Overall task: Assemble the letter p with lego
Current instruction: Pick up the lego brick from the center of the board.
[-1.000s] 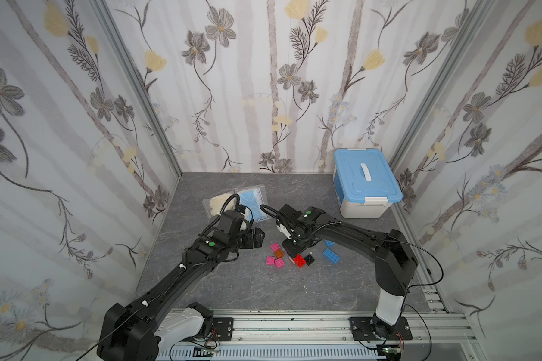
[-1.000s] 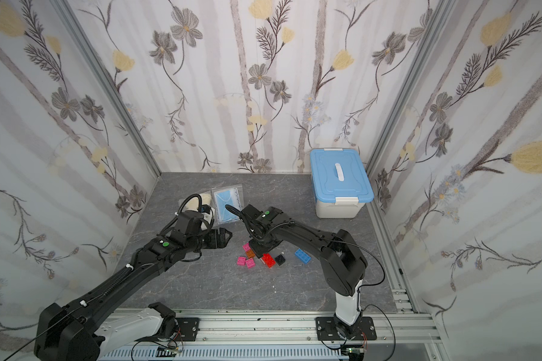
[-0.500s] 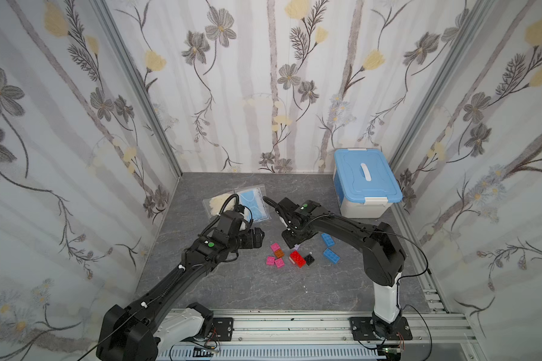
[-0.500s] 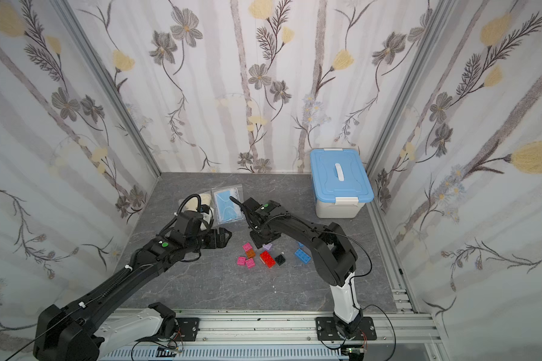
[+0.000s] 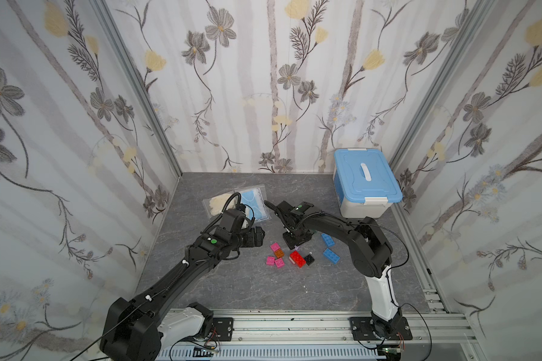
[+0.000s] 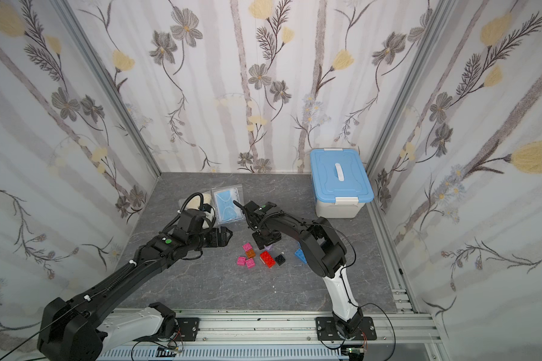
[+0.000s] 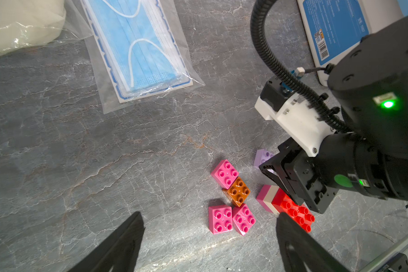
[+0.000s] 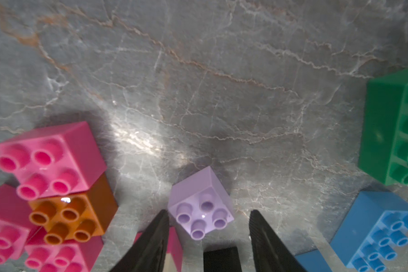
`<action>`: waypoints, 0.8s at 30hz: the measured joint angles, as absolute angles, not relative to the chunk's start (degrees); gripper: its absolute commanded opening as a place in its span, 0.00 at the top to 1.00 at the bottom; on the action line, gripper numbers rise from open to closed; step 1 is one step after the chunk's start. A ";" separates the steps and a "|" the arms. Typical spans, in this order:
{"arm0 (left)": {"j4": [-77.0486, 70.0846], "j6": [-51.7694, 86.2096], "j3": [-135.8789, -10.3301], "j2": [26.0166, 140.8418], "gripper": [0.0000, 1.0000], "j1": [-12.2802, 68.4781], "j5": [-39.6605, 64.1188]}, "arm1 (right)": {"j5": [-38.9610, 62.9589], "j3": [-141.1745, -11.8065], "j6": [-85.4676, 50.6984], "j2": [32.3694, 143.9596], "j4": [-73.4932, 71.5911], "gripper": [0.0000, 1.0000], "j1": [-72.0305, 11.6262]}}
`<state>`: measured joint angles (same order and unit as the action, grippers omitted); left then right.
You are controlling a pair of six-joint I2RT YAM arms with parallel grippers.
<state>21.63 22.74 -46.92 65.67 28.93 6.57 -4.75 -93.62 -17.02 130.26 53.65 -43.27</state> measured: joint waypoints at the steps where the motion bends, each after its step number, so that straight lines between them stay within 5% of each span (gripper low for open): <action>1: 21.63 22.74 -46.92 65.84 0.10 28.91 6.42 | -4.64 -93.71 -16.99 130.67 53.54 0.46 -43.05; 24: 21.67 22.65 -47.40 66.59 0.10 28.64 6.00 | -3.03 -94.56 -16.64 130.89 53.30 0.73 -42.63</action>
<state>21.67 22.65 -47.40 66.59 28.64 6.00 -3.03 -94.56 -16.64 130.89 53.30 -42.63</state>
